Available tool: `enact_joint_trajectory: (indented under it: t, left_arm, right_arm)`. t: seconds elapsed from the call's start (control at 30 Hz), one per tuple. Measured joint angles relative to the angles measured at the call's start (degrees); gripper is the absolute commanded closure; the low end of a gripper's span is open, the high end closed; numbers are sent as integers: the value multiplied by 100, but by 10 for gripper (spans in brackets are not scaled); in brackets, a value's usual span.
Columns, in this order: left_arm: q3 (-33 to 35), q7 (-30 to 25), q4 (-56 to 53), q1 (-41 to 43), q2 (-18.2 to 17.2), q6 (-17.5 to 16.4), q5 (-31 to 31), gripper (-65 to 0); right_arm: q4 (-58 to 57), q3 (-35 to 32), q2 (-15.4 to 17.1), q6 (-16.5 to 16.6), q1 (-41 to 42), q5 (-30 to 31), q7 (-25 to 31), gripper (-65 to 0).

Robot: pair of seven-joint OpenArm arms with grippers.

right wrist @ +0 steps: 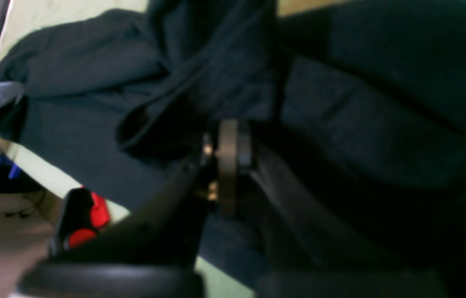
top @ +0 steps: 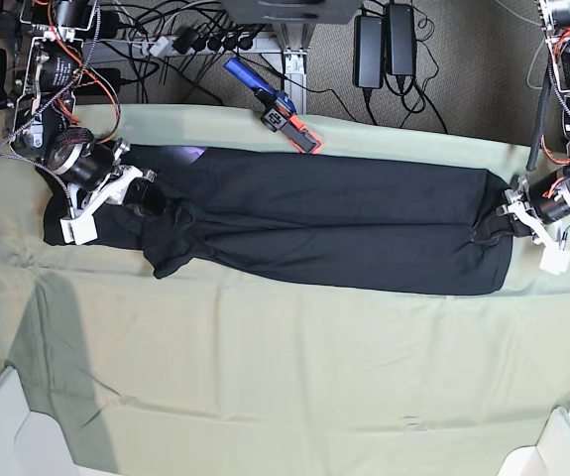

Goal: Fold the T-shirt properly
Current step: 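Grasp the end of the folded strip with the left gripper, then lift the strip end with the left gripper and fold it toward the right gripper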

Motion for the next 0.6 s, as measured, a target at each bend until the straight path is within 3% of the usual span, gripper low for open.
enact_joint_trajectory:
  t: [0.33,0.6]
  left_arm:
    - [-605,20,461,-2,-120,0,205,0]
    - [-605,-365,466,-442,-511,-2,1058,0]
  right_arm:
    - [1062,175,2,0,2,33,-168,0]
    - [1207,275,2,0,2,22,-181,0]
